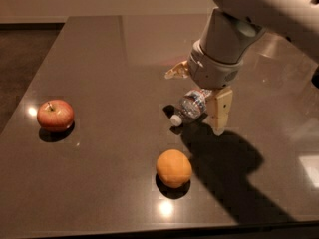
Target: Place water bottle upright
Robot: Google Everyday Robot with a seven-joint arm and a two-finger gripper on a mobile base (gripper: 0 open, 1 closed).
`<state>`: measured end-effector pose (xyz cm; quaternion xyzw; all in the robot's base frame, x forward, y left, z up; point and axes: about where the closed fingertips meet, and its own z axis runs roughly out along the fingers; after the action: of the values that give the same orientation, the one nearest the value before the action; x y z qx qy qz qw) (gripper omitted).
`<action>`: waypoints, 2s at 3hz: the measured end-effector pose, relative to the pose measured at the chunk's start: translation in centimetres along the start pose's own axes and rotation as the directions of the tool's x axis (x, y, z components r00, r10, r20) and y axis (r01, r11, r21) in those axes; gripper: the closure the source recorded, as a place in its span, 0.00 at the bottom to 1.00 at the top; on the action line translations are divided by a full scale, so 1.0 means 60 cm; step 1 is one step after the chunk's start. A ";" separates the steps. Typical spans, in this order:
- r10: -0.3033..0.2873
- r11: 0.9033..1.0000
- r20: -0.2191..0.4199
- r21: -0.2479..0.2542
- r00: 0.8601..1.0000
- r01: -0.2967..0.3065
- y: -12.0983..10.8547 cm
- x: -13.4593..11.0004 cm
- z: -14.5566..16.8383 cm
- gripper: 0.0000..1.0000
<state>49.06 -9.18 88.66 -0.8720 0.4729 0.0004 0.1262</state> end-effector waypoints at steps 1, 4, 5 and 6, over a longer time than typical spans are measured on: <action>-0.075 0.996 -0.033 -0.051 0.997 0.073 -0.005 0.006 0.031 0.00; -0.124 0.977 -0.104 -0.184 0.987 0.104 -0.016 0.059 0.082 0.41; -0.059 0.986 -0.085 -0.163 0.995 0.045 -0.027 0.067 0.058 0.65; 0.055 0.992 -0.014 -0.113 0.998 -0.057 -0.031 0.071 0.011 0.88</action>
Offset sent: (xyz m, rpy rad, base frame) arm 0.0232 -0.0024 -0.0504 -0.1940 0.0497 0.1494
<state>53.01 -11.56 87.89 -0.8642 0.4970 0.0262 0.0738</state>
